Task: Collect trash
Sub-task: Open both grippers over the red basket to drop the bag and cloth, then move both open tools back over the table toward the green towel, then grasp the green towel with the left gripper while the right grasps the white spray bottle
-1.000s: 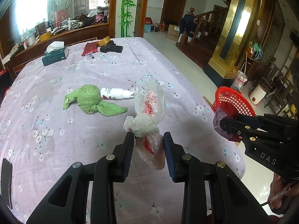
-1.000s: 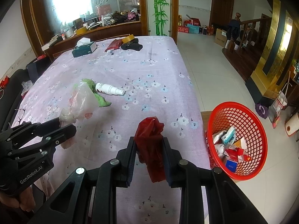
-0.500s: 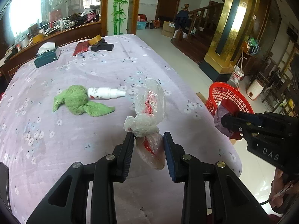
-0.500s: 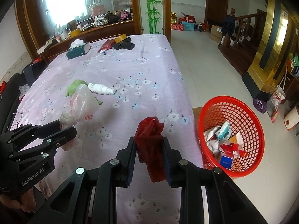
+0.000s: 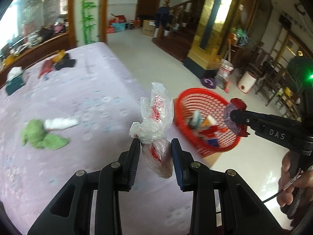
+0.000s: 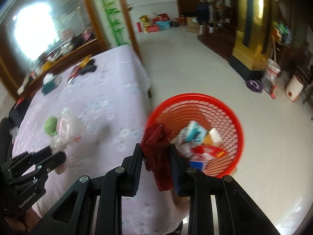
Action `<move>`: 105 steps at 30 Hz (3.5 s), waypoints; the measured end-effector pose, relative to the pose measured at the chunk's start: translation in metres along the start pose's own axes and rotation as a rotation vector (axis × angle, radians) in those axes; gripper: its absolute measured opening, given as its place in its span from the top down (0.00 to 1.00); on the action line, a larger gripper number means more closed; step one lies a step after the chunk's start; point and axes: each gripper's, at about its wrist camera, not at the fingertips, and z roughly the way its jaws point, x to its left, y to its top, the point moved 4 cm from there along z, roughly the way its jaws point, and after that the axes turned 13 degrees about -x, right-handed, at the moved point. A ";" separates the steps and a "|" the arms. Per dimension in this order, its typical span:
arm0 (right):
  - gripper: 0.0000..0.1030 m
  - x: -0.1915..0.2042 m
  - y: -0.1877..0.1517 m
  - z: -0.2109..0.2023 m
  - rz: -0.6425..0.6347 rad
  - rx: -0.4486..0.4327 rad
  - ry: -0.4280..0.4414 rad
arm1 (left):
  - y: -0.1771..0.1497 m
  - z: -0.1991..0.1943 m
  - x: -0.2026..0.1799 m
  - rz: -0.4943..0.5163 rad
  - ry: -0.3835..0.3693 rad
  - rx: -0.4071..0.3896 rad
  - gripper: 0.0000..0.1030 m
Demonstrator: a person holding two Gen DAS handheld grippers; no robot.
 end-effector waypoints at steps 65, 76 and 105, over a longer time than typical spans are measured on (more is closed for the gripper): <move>0.47 0.138 -0.026 0.030 -0.100 0.147 0.286 | -0.048 -0.068 0.143 -0.245 0.376 0.024 0.43; 0.46 0.169 -0.026 0.033 -0.141 0.148 0.311 | -0.046 -0.072 0.164 -0.270 0.397 0.021 0.42; 0.45 0.154 -0.005 0.037 -0.138 0.117 0.299 | -0.034 -0.028 0.264 -0.502 0.471 0.074 0.37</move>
